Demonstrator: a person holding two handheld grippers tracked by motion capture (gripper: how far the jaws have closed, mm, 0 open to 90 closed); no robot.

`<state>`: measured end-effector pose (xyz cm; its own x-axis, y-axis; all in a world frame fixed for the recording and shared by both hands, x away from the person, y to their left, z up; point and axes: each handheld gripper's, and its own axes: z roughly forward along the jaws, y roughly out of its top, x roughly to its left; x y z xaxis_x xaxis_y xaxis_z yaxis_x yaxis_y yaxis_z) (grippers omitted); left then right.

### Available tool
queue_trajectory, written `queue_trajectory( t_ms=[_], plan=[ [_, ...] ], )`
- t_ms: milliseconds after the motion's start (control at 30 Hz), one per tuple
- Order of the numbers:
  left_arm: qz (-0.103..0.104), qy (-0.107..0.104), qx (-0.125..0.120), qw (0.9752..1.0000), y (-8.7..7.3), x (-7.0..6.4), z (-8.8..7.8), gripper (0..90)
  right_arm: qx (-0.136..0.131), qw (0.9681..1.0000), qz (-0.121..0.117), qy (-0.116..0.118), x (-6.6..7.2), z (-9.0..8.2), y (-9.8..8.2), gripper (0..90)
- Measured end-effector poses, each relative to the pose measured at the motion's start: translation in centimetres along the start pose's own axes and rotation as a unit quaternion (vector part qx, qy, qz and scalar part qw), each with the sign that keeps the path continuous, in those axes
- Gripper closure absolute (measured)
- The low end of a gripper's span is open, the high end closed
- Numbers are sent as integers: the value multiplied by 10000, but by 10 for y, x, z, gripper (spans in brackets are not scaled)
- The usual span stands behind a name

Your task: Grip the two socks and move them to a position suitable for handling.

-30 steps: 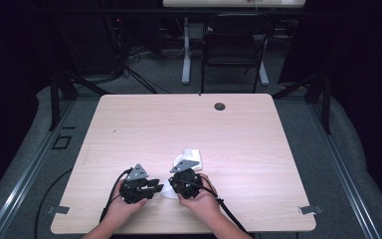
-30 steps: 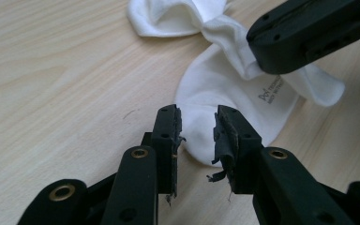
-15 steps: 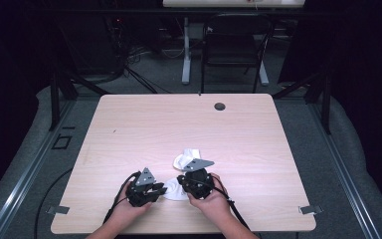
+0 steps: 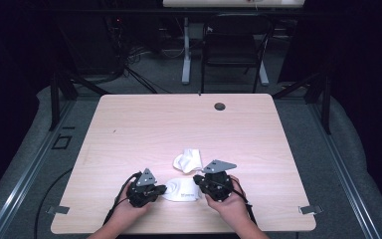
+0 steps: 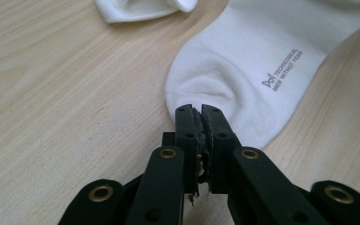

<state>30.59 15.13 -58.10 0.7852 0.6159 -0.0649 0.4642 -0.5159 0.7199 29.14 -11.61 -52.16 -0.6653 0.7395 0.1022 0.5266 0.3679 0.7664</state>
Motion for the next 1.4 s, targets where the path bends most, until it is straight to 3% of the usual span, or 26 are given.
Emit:
queue_trajectory(
  t_ms=[200, 367, 467, 567, 667, 767, 900, 1067, 1200, 1267, 1400],
  plan=[
    [-26, -19, 30, 10000, 0, 1, -1, 866, 121, 9994, 330, -22, -12, -2, -17, 879],
    [-61, -34, 46, 10000, -1, 2, -2, 868, 318, 9987, 345, -189, -20, 2, -29, 877],
    [-93, -28, 49, 9999, -1, 2, -2, 868, 444, 9975, 507, -219, -26, 3, -35, 870],
    [-115, -32, 50, 9999, -1, 2, -3, 867, 552, 9964, 512, -400, -31, 3, -39, 848],
    [-139, -43, 44, 9999, -1, 3, -4, 863, 345, 9966, 609, -424, -33, -2, -39, 818],
    [-206, -101, -92, 9997, 1, 5, -8, 847, 40, 9976, 527, -455, -30, -7, -36, 797],
    [-287, -258, -311, 9988, 4, 5, -9, 804, -190, 9991, 312, -231, -22, -5, -31, 778],
    [-272, -395, -399, 9981, 6, 1, -7, 752, 348, 9991, 146, -213, -21, 16, -33, 780],
    [-210, -493, -343, 9980, 6, -3, -3, 746, 648, 9968, 410, -215, -30, 27, -38, 789],
    [-150, -514, -282, 9982, 6, -6, -1, 743, 674, 9961, 529, -185, -31, 28, -40, 796],
    [-166, -529, -122, 9984, 5, -8, 3, 722, 696, 9962, 489, -199, -26, 28, -41, 796]
  ],
)
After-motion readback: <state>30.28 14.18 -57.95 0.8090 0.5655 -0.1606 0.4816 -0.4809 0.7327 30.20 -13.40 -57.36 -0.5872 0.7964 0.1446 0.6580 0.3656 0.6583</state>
